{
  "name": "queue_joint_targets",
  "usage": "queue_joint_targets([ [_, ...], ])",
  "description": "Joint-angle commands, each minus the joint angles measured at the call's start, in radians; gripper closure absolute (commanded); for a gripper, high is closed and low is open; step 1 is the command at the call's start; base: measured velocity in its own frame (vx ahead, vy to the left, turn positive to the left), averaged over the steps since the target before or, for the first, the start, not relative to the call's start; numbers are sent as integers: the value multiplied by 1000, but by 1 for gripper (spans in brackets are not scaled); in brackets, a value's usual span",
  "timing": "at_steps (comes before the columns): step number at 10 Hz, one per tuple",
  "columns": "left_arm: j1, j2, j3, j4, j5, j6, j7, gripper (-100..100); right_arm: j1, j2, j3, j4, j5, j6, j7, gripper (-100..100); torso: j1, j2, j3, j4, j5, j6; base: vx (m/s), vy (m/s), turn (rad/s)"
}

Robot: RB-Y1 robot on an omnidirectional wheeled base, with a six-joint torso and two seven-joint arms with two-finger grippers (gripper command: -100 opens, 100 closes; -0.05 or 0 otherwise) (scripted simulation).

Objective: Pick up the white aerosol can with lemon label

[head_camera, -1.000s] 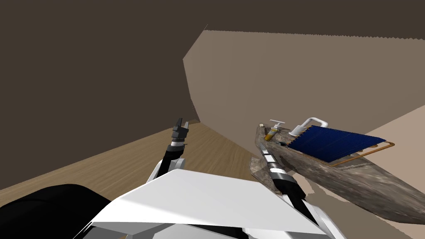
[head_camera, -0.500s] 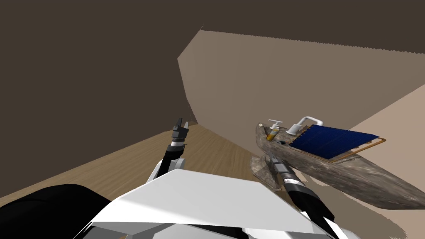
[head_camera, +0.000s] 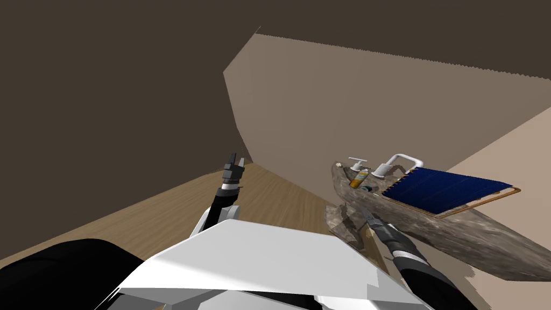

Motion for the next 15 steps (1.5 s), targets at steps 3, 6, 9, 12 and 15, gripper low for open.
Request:
queue_joint_targets([
  [3, 0, 0, 0, 0, 0, 0, 0, 0, 64, -61, -56, -2, 27, 40, 51, -100, 0, -3, -2, -1, 0, 0, 258, 7, -54],
  [6, 0, 0, 0, 0, 0, 0, 0, 0, 91, -104, -91, -7, 45, 62, 83, -100, -6, -2, -1, -1, -1, 0, 245, -72, -15],
  [9, 0, 0, 0, 0, 0, 0, 0, 0, 95, -138, -117, -14, 57, 75, 100, -100, -12, -4, -3, -1, -3, -1, 269, -155, 37],
  [12, 0, 0, 0, 0, 0, 0, 0, 0, 90, -145, -120, -14, 55, 79, 100, 0, -8, 5, 2, 1, -2, 0, 112, -96, 32],
  [15, -1, 0, 0, 0, 0, 0, 0, 0, -22, -194, -90, 95, 49, 46, 108, -100, 3, 19, 11, 4, 0, 0, -76, 48, 14],
])
